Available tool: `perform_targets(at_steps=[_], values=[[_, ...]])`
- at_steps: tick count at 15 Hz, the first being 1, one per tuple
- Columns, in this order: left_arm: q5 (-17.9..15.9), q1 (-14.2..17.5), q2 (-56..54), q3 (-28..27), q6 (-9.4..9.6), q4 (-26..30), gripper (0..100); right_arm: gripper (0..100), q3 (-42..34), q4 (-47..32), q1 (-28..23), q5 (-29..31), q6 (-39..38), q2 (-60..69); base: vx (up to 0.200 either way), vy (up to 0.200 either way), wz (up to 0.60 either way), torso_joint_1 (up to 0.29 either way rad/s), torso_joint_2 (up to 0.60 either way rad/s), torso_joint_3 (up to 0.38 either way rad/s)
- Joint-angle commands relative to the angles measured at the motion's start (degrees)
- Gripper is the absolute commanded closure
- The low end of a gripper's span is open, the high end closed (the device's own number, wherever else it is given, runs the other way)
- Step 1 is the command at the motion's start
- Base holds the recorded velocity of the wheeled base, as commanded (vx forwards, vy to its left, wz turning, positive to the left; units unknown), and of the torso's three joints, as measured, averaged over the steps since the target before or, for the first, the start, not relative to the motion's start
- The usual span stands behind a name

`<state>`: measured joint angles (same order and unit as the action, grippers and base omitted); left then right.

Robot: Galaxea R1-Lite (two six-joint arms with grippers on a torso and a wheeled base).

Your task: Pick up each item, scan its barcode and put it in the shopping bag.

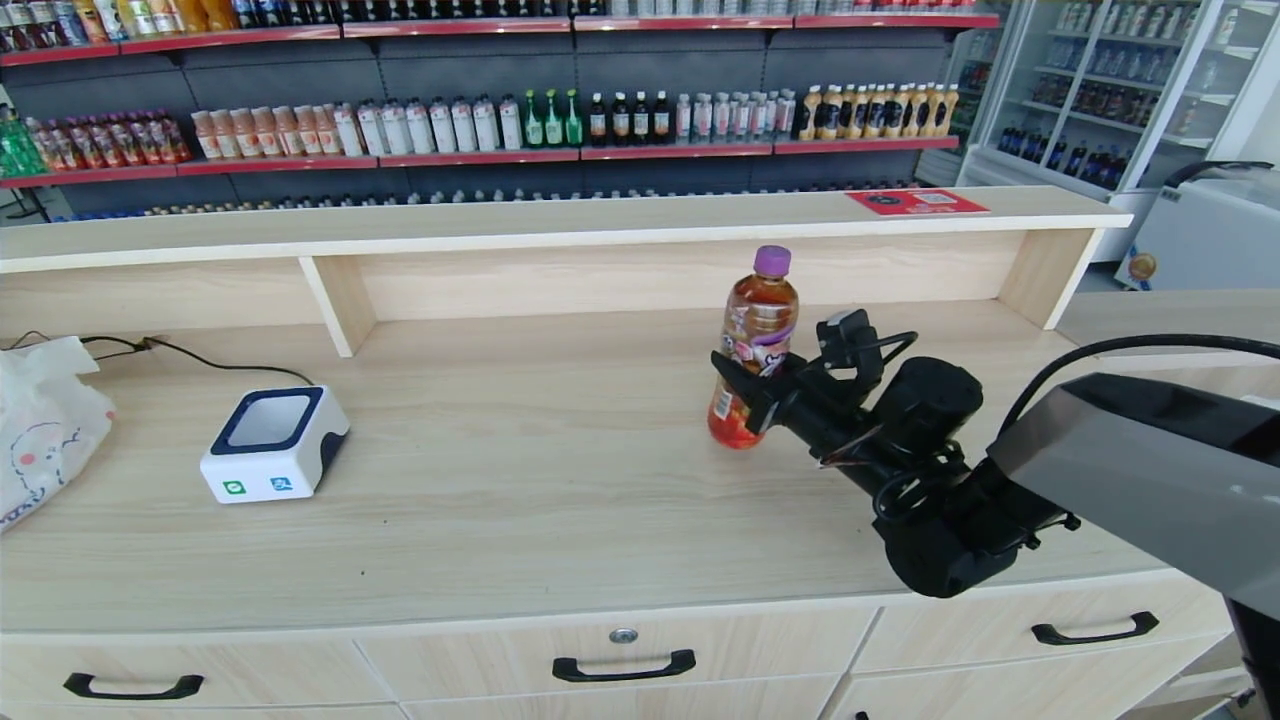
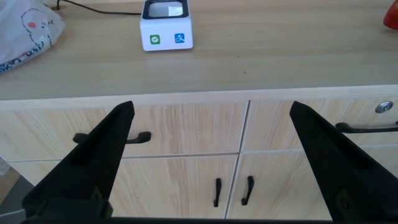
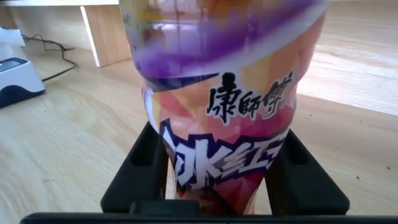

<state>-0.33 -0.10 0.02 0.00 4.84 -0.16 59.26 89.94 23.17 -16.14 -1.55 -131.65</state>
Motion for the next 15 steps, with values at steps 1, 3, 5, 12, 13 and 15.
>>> perform_targets(at_steps=[1, 3, 5, 12, 13, 15], values=[[0.0, 0.0, 0.0, 0.0, -0.01, 0.0, 0, 100, -2.5, 0.1, 0.0, 0.1, 0.2, 3.7, 0.0, 0.0, 0.0, 0.0, 0.0, 0.0], [0.0, 0.0, 0.0, 0.0, -0.01, 0.0, 0, 100, -6.2, 0.1, 0.1, 0.1, 0.8, 7.7, 0.0, 0.0, 0.0, 0.0, 0.0, 0.0], [0.0, 0.0, 0.0, 0.0, -0.18, 0.1, 0, 100, -11.7, 0.1, 0.1, 0.1, 2.0, 12.9, 0.0, 0.0, 0.0, 0.0, 0.0, 0.0], [-0.1, 0.1, 0.0, 0.0, -1.59, 0.3, 0, 100, -39.9, 0.1, 5.7, 0.1, 4.4, 34.7, 0.0, 0.0, 0.0, 0.0, 0.0, 0.0], [-0.1, 0.0, 0.0, 0.0, -2.2, 0.3, 0, 100, -42.2, 0.1, 7.3, 0.1, 4.4, 36.4, 0.0, 0.0, 0.0, 0.0, 0.0, 0.0], [-0.1, 0.0, 0.0, 0.0, -2.2, 0.3, 0, 100, -45.5, 0.1, 12.9, 0.1, 4.0, 38.8, 0.0, 0.0, 0.0, 0.0, 0.0, 0.0]])
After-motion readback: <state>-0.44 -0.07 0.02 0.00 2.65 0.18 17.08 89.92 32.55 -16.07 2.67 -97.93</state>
